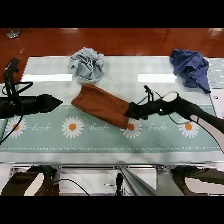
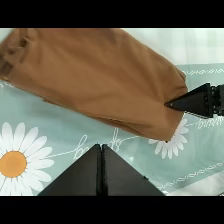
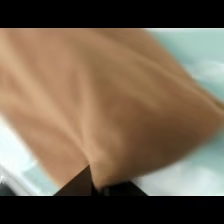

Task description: Fold the shirts.

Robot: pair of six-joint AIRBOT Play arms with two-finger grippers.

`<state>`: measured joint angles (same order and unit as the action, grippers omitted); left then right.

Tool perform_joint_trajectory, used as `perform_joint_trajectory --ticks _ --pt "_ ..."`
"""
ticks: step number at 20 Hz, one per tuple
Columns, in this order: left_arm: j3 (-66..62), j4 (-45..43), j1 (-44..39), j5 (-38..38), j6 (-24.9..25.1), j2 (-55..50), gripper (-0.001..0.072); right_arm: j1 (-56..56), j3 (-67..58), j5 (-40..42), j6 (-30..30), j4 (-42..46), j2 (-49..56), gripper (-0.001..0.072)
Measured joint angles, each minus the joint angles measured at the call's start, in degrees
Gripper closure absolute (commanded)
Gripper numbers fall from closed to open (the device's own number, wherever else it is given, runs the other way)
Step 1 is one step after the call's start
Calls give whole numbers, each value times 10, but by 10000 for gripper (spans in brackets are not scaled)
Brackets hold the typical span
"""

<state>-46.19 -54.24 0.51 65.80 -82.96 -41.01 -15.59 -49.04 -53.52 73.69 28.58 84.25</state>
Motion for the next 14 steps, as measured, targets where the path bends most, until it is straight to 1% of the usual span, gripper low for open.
perform_joint_trajectory --ticks 2,4,6,10,14 --pt "0 0 -1 -4 0 -2 676 9 -75 -37 -6 28 2 693" --pt "0 0 -2 -7 0 -3 676 30 -163 -84 2 52 0 692" --pt "0 0 -2 -8 0 -3 676 55 -255 -135 22 82 -2 692" --pt "0 0 -2 -9 0 -3 676 114 -424 -236 82 168 -3 693" --pt "0 0 -2 -9 0 -3 676 193 -525 -305 139 218 -21 693"
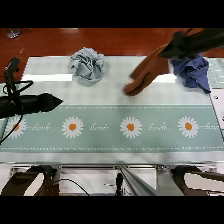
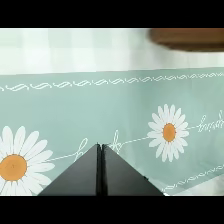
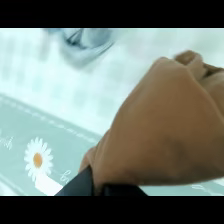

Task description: Fold the shirts.

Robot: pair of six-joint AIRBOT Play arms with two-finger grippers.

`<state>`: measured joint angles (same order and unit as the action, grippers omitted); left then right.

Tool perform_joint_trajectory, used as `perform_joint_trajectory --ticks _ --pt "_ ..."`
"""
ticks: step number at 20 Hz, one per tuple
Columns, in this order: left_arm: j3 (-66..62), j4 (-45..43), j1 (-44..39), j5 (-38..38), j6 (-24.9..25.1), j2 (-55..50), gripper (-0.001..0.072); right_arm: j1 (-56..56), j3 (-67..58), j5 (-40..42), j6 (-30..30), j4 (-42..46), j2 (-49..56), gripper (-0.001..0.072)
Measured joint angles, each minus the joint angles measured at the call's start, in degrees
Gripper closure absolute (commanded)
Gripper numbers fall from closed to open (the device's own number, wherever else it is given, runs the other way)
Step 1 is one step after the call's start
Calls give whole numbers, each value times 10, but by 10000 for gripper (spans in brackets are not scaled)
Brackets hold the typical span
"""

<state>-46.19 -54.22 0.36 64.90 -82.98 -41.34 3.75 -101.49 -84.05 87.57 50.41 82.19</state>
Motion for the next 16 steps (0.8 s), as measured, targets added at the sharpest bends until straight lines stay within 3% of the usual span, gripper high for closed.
perform_joint_trajectory --ticks 8,16 --pt "0 0 0 -4 0 0 675 202 -16 -122 63 122 -84 695" --pt "0 0 0 -16 0 0 675 405 177 -158 97 272 -227 694"
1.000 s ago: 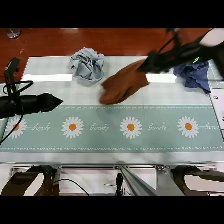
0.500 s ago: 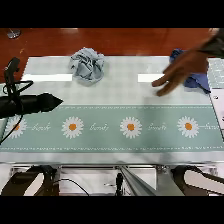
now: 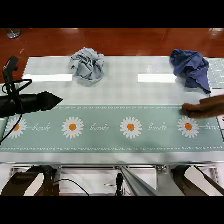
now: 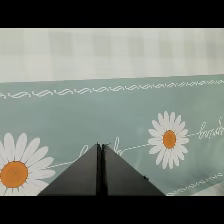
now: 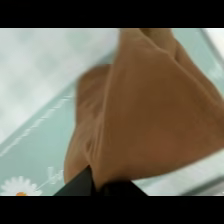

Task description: Fold the shirts.

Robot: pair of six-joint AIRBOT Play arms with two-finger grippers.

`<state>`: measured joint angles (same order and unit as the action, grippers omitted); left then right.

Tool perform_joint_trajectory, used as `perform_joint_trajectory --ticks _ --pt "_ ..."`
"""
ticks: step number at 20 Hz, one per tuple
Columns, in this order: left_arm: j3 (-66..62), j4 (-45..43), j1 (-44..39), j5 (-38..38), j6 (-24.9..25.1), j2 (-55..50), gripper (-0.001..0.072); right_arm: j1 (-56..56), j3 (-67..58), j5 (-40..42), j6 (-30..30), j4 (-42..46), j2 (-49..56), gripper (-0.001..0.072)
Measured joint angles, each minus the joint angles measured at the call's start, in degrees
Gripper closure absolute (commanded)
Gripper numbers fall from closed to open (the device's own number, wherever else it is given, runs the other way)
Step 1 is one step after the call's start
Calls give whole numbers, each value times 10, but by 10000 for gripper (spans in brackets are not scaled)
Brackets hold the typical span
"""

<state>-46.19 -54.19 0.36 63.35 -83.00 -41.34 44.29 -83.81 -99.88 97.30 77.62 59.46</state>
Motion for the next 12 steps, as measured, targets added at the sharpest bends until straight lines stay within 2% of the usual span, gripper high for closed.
perform_joint_trajectory --ticks 4,5,7,8,11,12 --pt "0 0 0 -2 0 0 675 90 101 1 20 122 -82 694" --pt "0 0 0 -3 -1 0 675 104 127 4 28 155 -102 650" --pt "0 0 0 -5 -2 -1 675 124 180 18 51 213 -138 67" --pt "0 0 0 -6 -2 -1 675 130 203 26 59 232 -151 90" --pt "0 0 0 -16 -2 -5 675 140 238 50 65 242 -166 95" --pt "0 0 0 -21 -2 -7 675 141 238 68 65 228 -166 202"
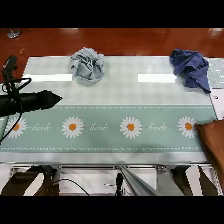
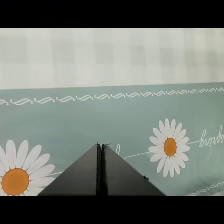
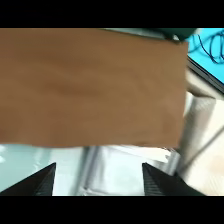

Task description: Fold the shirts.

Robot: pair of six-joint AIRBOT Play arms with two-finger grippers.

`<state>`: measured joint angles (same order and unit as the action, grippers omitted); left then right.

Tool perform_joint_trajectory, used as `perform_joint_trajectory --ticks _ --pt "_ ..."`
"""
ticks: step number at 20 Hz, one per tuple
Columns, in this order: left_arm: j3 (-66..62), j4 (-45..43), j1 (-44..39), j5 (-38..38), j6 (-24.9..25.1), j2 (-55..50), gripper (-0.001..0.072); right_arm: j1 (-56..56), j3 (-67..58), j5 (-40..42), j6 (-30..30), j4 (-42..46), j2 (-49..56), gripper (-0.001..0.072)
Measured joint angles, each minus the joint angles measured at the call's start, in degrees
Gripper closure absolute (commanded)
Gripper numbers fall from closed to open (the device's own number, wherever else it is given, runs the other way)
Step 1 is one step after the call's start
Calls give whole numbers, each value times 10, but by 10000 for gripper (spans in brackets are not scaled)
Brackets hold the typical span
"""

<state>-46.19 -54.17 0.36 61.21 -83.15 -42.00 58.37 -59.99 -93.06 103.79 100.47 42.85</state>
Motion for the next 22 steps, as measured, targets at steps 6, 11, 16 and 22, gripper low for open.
perform_joint_trajectory --ticks 6,11,16,22 --pt "-107 12 -5 -43 1 -65 678 -85 -85 180 -68 -339 71 692" --pt "-280 -37 -80 -22 3 -174 677 -433 -162 260 -136 -373 200 694" --pt "-203 -220 -131 17 -95 -203 676 -667 -179 191 -73 -99 333 693" --pt "-143 -271 -142 3 -124 -209 676 -749 -183 169 -44 10 376 693"
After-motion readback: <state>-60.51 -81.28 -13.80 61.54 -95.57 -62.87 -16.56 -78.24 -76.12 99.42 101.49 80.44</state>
